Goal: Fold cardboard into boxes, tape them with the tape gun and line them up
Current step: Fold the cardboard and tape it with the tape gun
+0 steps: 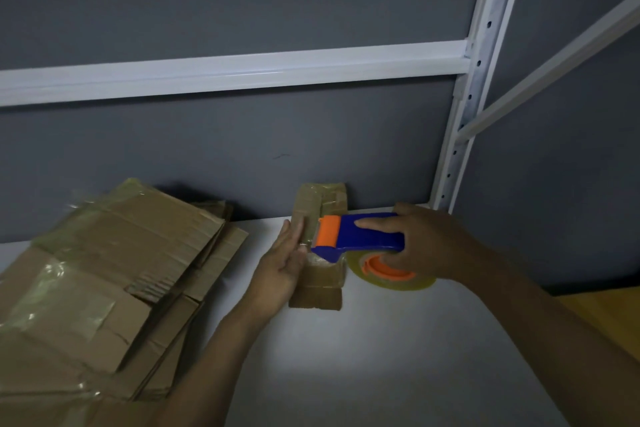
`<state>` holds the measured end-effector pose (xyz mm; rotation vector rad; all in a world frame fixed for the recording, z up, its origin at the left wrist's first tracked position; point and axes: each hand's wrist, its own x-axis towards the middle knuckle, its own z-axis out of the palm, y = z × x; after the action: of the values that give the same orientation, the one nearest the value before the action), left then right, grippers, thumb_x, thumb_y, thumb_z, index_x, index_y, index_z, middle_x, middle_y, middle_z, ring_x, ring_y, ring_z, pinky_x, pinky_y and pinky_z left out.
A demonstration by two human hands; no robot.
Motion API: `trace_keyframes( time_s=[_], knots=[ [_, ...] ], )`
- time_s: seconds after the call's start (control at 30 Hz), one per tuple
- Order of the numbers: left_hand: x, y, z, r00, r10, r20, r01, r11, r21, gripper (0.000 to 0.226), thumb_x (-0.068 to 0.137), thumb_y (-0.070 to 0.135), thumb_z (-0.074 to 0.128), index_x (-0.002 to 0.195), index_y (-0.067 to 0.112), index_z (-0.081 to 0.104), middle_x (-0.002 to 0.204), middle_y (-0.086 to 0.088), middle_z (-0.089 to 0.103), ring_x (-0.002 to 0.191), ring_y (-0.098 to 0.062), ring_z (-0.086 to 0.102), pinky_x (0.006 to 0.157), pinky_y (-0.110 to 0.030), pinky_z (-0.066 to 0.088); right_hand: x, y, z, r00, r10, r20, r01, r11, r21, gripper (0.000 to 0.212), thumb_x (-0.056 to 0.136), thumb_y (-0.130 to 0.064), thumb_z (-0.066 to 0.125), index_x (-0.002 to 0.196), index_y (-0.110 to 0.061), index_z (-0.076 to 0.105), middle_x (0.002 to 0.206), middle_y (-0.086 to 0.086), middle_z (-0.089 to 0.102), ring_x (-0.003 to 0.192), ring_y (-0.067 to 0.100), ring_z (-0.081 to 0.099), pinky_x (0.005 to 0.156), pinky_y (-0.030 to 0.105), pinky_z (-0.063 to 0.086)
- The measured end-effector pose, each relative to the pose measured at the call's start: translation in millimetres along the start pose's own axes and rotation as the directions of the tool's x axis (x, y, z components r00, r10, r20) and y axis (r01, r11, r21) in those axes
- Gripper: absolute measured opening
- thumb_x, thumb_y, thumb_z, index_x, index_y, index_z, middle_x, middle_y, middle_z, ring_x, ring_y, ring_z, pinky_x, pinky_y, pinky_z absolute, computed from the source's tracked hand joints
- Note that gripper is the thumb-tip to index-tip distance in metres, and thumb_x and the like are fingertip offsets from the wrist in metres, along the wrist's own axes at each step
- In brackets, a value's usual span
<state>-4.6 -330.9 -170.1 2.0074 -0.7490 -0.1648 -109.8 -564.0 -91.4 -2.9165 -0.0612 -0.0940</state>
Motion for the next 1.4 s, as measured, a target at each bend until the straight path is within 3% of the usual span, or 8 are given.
trace_keyframes(
  time_s=[0.1, 0.23, 0.4, 0.7, 0.83, 1.0, 1.17, 1.4],
  knots=[
    [1.1, -3.6, -10.3, 0.987, 0.142, 0.075, -0.161, 0.887, 0.433, 0.095, 0.076, 0.083, 0.033, 0.153, 0.030, 0.016, 0.159, 0.015, 0.013, 0.144, 0.002, -0.004, 0.114, -0.025, 0.011, -6.1, 3.4, 1.1, 1.000, 0.016, 0.011, -0.017, 0.999, 0.046, 0.071, 0.088, -0.047, 0.062, 0.146, -0.044, 0.022, 0.130, -0.005, 0.042, 0.105, 0.003, 0.038, 0.066, 0.004, 0.031],
    [5.6, -7.1, -19.0, 0.973, 0.176, 0.147, -0.229, 0.775, 0.589, 0.111, 0.065, 0.093, 0.025, 0.154, 0.027, 0.016, 0.159, 0.011, 0.014, 0.143, -0.002, -0.008, 0.117, -0.034, 0.012, -12.0, 6.7, -3.8, 1.000, 0.025, -0.003, -0.025, 0.994, 0.103, 0.067, 0.086, -0.048, 0.064, 0.140, -0.052, 0.025, 0.124, -0.006, 0.045, 0.109, 0.009, 0.047, 0.080, 0.018, 0.046],
    [7.9, -8.8, -14.8, 0.967, 0.234, 0.103, -0.245, 0.732, 0.636, 0.094, 0.074, 0.077, 0.033, 0.152, 0.024, 0.025, 0.157, 0.010, 0.022, 0.144, -0.005, -0.003, 0.117, -0.035, 0.012, -22.3, 17.4, -7.6, 0.999, 0.042, 0.026, -0.046, 0.987, 0.152, 0.059, 0.082, -0.050, 0.066, 0.114, -0.073, 0.022, 0.112, -0.007, 0.048, 0.103, 0.012, 0.052, 0.088, 0.033, 0.051],
    [6.4, 1.5, -14.9, 0.971, 0.201, 0.132, -0.237, 0.707, 0.666, 0.082, 0.086, 0.068, 0.041, 0.153, 0.030, 0.014, 0.159, 0.011, 0.012, 0.137, 0.001, -0.009, 0.112, -0.028, 0.006, -34.7, 27.5, -4.8, 0.992, 0.117, 0.047, -0.125, 0.958, 0.259, 0.065, 0.081, -0.044, 0.071, 0.133, -0.057, 0.034, 0.095, -0.017, 0.046, 0.086, 0.003, 0.050, 0.072, 0.017, 0.039],
    [11.4, 7.2, -21.3, 0.975, 0.187, 0.118, -0.215, 0.675, 0.706, 0.080, 0.090, 0.058, 0.051, 0.154, 0.027, 0.013, 0.157, 0.012, -0.001, 0.138, -0.004, -0.013, 0.115, -0.032, -0.001, -28.0, 18.7, 9.7, 0.993, 0.116, 0.022, -0.119, 0.975, 0.188, 0.068, 0.085, -0.046, 0.066, 0.141, -0.049, 0.028, 0.108, -0.012, 0.041, 0.091, 0.003, 0.044, 0.068, 0.009, 0.033],
    [26.4, 3.2, -19.1, 0.931, 0.229, 0.285, -0.365, 0.628, 0.687, 0.094, 0.076, 0.074, 0.026, 0.152, 0.025, 0.001, 0.157, 0.011, -0.002, 0.143, -0.003, -0.012, 0.118, -0.027, -0.010, -10.4, 2.4, 33.5, 0.998, 0.067, -0.005, -0.065, 0.977, 0.201, 0.073, 0.087, -0.048, 0.062, 0.147, -0.042, 0.022, 0.129, -0.006, 0.043, 0.106, 0.008, 0.045, 0.077, 0.015, 0.037],
    [29.2, 0.2, -20.4, 0.943, 0.241, 0.230, -0.332, 0.627, 0.705, 0.096, 0.080, 0.063, 0.063, 0.153, 0.027, 0.014, 0.159, 0.008, 0.019, 0.146, -0.010, 0.013, 0.118, -0.029, 0.004, -7.8, -4.3, 42.7, 0.997, 0.079, 0.009, -0.079, 0.972, 0.223, 0.076, 0.088, -0.048, 0.060, 0.149, -0.039, 0.017, 0.133, 0.000, 0.044, 0.115, 0.014, 0.047, 0.082, 0.019, 0.041],
    [34.0, -2.5, -18.1, 0.940, 0.256, 0.227, -0.338, 0.592, 0.732, 0.099, 0.072, 0.063, 0.070, 0.152, 0.029, 0.022, 0.156, 0.010, 0.027, 0.143, -0.010, 0.023, 0.113, -0.025, 0.002, -36.5, 10.8, 40.6, 0.988, 0.150, 0.034, -0.154, 0.969, 0.194, 0.077, 0.086, -0.055, 0.059, 0.148, -0.044, 0.016, 0.132, -0.006, 0.041, 0.106, 0.004, 0.040, 0.079, 0.017, 0.038]
  ],
)
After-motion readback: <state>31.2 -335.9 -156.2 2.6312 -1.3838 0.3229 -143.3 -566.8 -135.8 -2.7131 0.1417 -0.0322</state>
